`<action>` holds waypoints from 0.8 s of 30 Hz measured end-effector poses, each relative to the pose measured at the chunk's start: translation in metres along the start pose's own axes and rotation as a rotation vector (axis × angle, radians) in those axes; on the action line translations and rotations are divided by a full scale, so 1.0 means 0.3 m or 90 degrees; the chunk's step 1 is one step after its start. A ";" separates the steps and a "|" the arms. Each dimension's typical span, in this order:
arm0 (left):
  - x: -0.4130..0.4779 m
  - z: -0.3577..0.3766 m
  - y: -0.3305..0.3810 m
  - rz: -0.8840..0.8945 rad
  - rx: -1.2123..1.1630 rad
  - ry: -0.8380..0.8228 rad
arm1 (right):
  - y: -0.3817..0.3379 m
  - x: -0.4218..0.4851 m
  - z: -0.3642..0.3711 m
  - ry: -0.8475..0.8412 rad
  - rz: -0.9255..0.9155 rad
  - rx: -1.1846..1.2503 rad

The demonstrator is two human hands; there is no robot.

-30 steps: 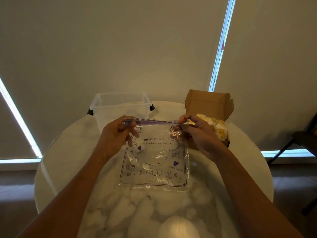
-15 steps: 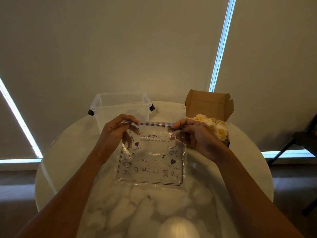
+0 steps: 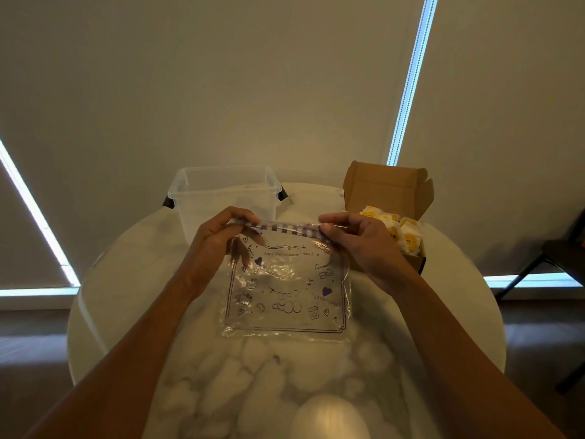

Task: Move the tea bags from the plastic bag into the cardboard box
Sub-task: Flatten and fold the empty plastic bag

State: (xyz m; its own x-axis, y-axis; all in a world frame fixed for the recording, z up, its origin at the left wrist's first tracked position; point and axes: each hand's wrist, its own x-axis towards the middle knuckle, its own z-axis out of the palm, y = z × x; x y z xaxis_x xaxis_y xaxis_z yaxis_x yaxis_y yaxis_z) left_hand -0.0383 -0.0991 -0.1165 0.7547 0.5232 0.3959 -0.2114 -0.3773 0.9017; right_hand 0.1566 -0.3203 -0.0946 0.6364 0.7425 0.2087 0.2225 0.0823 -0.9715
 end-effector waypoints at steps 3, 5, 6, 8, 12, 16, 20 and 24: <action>-0.003 -0.011 0.003 0.008 -0.019 -0.037 | 0.009 0.007 -0.005 0.028 -0.037 -0.056; -0.004 -0.007 0.008 0.001 -0.002 -0.025 | 0.014 0.011 -0.007 0.034 -0.064 -0.111; -0.004 -0.001 0.011 -0.007 0.021 -0.007 | 0.015 0.012 -0.007 0.035 -0.074 -0.133; -0.002 0.013 0.013 -0.015 0.073 0.024 | 0.014 0.013 -0.006 0.037 -0.085 -0.143; -0.003 0.014 0.014 -0.020 0.081 0.057 | 0.002 0.007 -0.006 0.039 -0.087 -0.105; -0.004 0.026 0.017 -0.018 0.072 0.104 | 0.003 0.004 -0.004 0.062 -0.079 -0.088; 0.001 0.029 0.004 -0.029 0.037 0.126 | -0.005 -0.001 0.007 0.018 0.000 0.034; 0.003 0.024 0.002 -0.019 0.037 0.120 | -0.013 -0.009 0.012 0.008 0.012 0.044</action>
State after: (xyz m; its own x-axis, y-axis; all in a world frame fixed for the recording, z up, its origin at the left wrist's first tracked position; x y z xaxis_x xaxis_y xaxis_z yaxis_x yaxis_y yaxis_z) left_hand -0.0334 -0.1043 -0.1169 0.6288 0.6666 0.4002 -0.1509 -0.4003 0.9039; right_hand 0.1515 -0.3202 -0.0916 0.6488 0.7365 0.1914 0.1595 0.1144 -0.9806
